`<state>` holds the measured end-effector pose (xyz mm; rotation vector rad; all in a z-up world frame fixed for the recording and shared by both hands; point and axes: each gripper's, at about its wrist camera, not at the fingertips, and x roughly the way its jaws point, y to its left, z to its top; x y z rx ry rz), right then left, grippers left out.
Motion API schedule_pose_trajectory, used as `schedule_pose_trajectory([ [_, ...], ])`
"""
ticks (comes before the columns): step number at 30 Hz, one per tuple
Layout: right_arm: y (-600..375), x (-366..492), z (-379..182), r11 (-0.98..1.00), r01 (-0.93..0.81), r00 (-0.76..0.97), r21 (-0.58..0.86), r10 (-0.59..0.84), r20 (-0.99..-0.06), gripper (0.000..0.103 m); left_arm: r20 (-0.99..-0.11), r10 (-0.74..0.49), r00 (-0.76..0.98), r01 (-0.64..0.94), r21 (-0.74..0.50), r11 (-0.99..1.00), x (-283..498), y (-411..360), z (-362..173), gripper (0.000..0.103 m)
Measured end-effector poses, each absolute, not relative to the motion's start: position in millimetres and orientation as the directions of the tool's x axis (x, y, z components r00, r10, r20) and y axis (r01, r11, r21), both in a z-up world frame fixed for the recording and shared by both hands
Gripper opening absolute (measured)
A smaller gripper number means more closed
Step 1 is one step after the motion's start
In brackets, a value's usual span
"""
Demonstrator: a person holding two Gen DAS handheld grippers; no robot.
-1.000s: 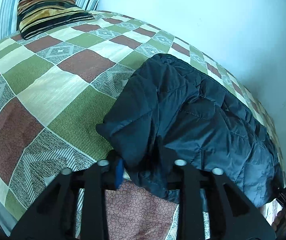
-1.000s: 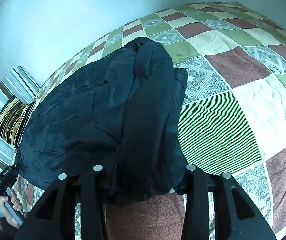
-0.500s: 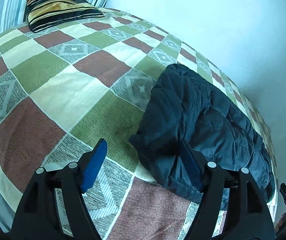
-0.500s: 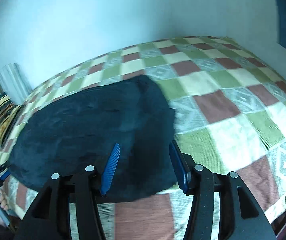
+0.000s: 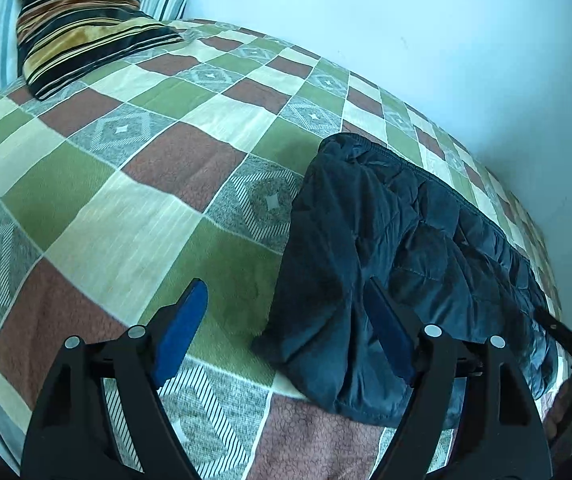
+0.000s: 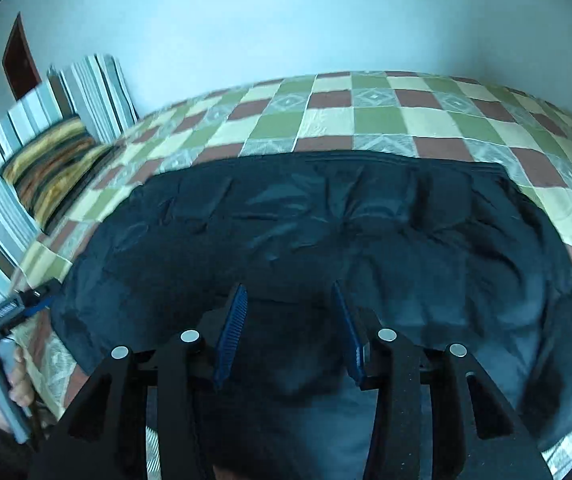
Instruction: Fold large clothes
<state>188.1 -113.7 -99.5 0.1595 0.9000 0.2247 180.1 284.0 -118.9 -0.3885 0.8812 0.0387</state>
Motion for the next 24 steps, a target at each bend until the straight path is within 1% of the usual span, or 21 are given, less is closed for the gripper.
schedule_pose_trajectory([
  [3, -110, 203, -132, 0.969, -0.079, 0.518, 0.235, 0.241, -0.821, 0.044, -0.765, -0.126, 0.631, -0.175, -0.298, 0.938, 189, 283, -121, 0.080],
  [4, -109, 206, -138, 0.969, -0.074, 0.504, 0.236, 0.240, -0.829, 0.043, -0.770, -0.127, 0.626, -0.166, -0.290, 0.943, 194, 283, -122, 0.080],
  [10, -103, 204, -147, 0.977, -0.082, 0.509, 0.198, 0.211, -0.835, 0.043, -0.786, -0.181, 0.591, -0.100, -0.293, 0.951, 222, 280, -126, 0.081],
  [13, -101, 202, -149, 0.978, -0.085, 0.518, 0.190, 0.206, -0.830, 0.043, -0.797, -0.232, 0.557, -0.070, -0.323, 0.944, 238, 277, -133, 0.081],
  [17, -100, 201, -148, 0.980, -0.086, 0.523, 0.182, 0.199, -0.829, 0.043, -0.826, -0.321, 0.463, -0.028, -0.375, 0.926, 260, 273, -153, 0.081],
  [20, -100, 201, -149, 0.980, -0.087, 0.527, 0.180, 0.199, -0.826, 0.043, -0.829, -0.373, 0.417, -0.016, -0.417, 0.909, 267, 272, -165, 0.081],
  [23, -99, 200, -148, 0.981, -0.086, 0.531, 0.176, 0.195, -0.824, 0.043, -0.813, -0.454, 0.365, -0.002, -0.488, 0.873, 270, 272, -176, 0.081],
  [24, -99, 200, -148, 0.981, -0.086, 0.533, 0.175, 0.194, -0.823, 0.043, -0.810, -0.465, 0.357, 0.003, -0.496, 0.868, 270, 270, -178, 0.079],
])
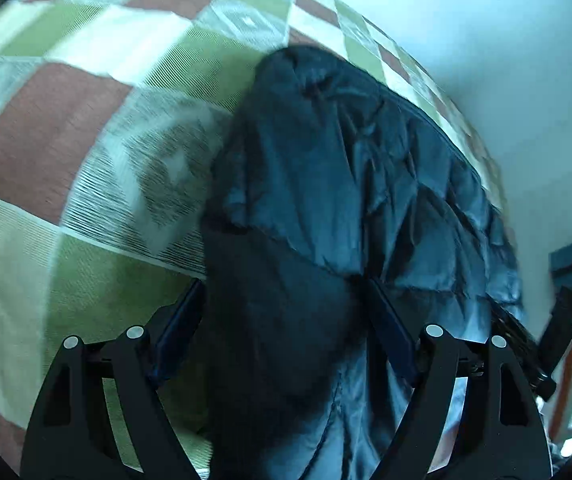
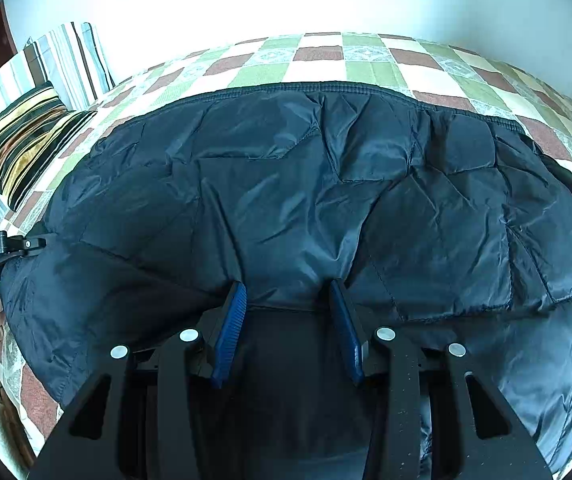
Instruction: Fold large clothes
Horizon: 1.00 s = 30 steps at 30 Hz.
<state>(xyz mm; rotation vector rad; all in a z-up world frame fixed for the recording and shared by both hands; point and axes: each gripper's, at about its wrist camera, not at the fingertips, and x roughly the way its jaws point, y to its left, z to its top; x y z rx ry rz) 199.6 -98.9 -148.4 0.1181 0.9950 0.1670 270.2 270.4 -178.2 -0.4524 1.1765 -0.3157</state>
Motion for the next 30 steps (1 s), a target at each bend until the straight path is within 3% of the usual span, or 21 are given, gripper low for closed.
schedule_pose_trajectory([
  [7, -97, 198, -149, 0.983, -0.085, 0.543, 0.161, 0.181, -0.820, 0.043, -0.762, -0.538, 0.361, 0.018, -0.571, 0.821, 269, 263, -177, 0.026],
  [9, -95, 197, -150, 0.984, -0.084, 0.544, 0.158, 0.178, -0.820, 0.043, -0.758, -0.529, 0.382, 0.031, -0.562, 0.827, 265, 259, -165, 0.019],
  [15, -92, 199, -151, 0.986, -0.082, 0.548, 0.145, 0.166, -0.820, 0.043, -0.711, -0.524, 0.469, 0.126, -0.533, 0.837, 251, 231, -106, 0.014],
  [22, -94, 201, -151, 0.984, -0.081, 0.545, 0.160, 0.178, -0.819, 0.043, -0.660, -0.542, 0.521, 0.331, -0.429, 0.841, 224, 143, -30, 0.014],
  [30, -140, 185, -125, 0.959, -0.068, 0.587, 0.275, 0.261, -0.767, 0.044, -0.678, -0.478, 0.558, 0.435, -0.252, 0.865, 197, 40, 2, 0.013],
])
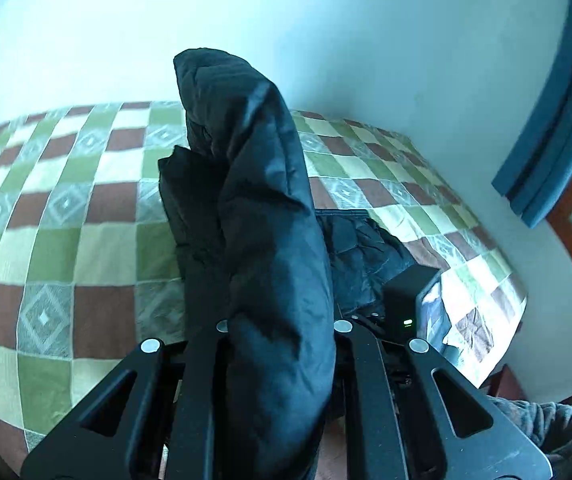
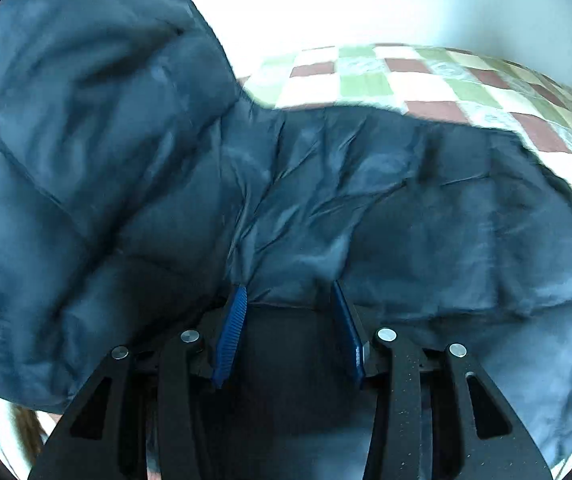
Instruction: Fold large clothes
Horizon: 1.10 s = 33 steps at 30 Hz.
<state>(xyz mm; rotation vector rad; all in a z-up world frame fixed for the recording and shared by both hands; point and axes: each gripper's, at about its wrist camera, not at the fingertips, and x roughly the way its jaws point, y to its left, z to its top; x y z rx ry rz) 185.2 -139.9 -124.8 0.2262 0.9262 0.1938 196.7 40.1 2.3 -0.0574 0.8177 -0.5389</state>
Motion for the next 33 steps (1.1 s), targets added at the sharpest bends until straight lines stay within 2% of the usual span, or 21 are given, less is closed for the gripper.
schedule_pose_trajectory([
  [8, -248, 142, -98, 0.961, 0.068, 0.643, 0.270, 0.165, -0.748, 0.046, -0.708, -0.474, 0.523, 0.507, -0.189, 0.841, 190, -57, -14, 0.013],
  [19, -350, 99, -125, 0.917, 0.247, 0.611, 0.314, 0.104, -0.785, 0.046, -0.798, -0.426, 0.425, 0.570, -0.129, 0.811, 185, -175, -95, 0.013],
  [27, -365, 93, -126, 0.903, 0.273, 0.611, 0.332, 0.104, -0.785, 0.046, -0.789, -0.392, 0.473, 0.564, -0.071, 0.823, 178, -191, -111, 0.014],
  [29, -365, 92, -123, 0.904, 0.275, 0.613, 0.329, 0.099, -0.784, 0.049, -0.780, -0.405, 0.477, 0.570, -0.077, 0.818, 176, -190, -108, 0.018],
  [30, -364, 91, -121, 0.904, 0.275, 0.616, 0.327, 0.095, -0.782, 0.054, -0.772, -0.408, 0.486, 0.570, -0.074, 0.819, 173, -189, -106, 0.023],
  [33, -363, 88, -113, 0.908, 0.272, 0.626, 0.318, 0.083, -0.775, 0.056, -0.745, -0.444, 0.498, 0.586, -0.088, 0.805, 161, -188, -95, 0.053],
])
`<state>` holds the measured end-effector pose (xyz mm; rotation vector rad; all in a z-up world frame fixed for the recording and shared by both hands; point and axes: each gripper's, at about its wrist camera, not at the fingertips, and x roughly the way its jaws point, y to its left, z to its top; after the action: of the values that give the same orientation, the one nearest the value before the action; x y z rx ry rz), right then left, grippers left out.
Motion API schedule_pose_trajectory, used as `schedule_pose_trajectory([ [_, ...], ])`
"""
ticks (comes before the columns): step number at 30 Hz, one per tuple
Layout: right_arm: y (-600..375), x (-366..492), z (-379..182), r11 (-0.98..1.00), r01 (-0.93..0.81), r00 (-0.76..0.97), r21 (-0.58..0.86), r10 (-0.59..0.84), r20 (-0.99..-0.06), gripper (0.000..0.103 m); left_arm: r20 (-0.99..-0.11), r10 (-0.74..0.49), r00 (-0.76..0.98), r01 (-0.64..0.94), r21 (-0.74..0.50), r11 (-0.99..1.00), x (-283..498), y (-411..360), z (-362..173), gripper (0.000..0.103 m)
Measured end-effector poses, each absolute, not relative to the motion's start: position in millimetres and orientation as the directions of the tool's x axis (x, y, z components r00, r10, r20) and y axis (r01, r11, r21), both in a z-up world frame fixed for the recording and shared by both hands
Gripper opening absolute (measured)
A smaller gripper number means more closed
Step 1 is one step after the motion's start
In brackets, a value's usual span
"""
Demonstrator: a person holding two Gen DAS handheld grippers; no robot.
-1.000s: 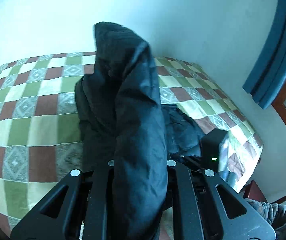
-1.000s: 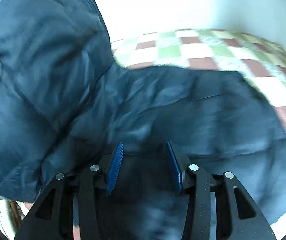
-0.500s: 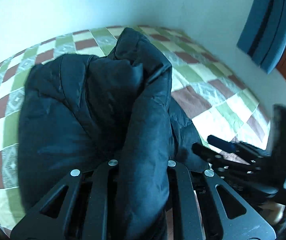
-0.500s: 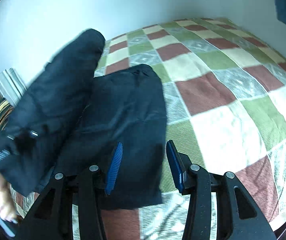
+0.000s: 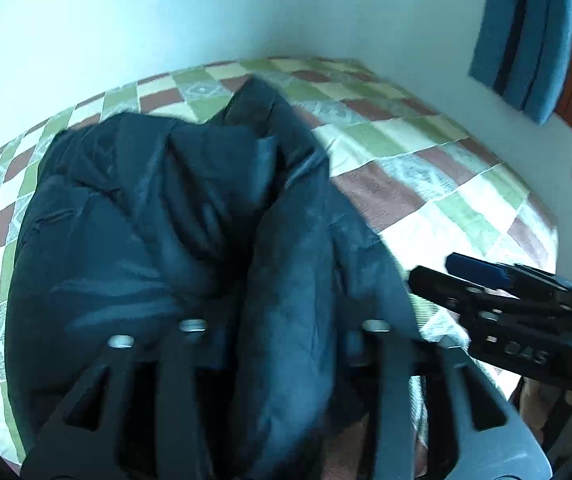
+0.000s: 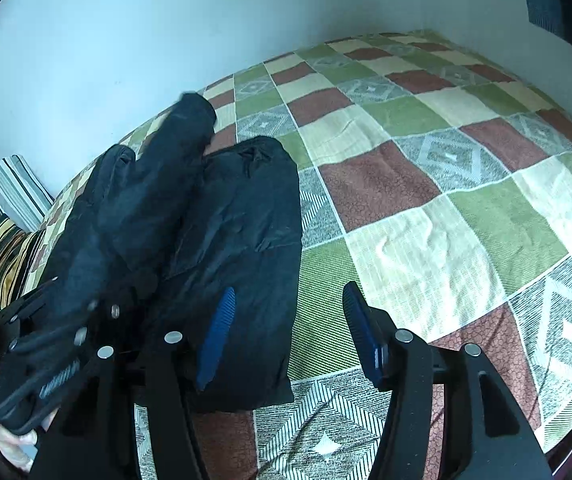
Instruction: Fold large clothes
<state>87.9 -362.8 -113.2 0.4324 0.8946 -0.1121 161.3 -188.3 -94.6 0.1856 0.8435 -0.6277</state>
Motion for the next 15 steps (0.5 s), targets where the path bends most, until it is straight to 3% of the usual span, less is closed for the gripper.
schedule_pose_trajectory([
  [1, -363, 88, -110, 0.910, 0.270, 0.632, 0.315, 0.080, -0.771, 0.056, -0.738, -0.450, 0.502, 0.587, -0.091, 0.804, 158, -189, -91, 0.059],
  [10, -347, 85, -67, 0.912, 0.221, 0.687, 0.347, 0.107, -0.718, 0.056, -0.627, -0.523, 0.577, 0.560, -0.163, 0.813, 118, -123, -34, 0.070],
  [15, -322, 96, -51, 0.927, 0.155, 0.698, 0.342, 0.143, -0.702, 0.059, -0.602, -0.395, 0.693, 0.406, -0.127, 0.905, 126, -53, -24, 0.075],
])
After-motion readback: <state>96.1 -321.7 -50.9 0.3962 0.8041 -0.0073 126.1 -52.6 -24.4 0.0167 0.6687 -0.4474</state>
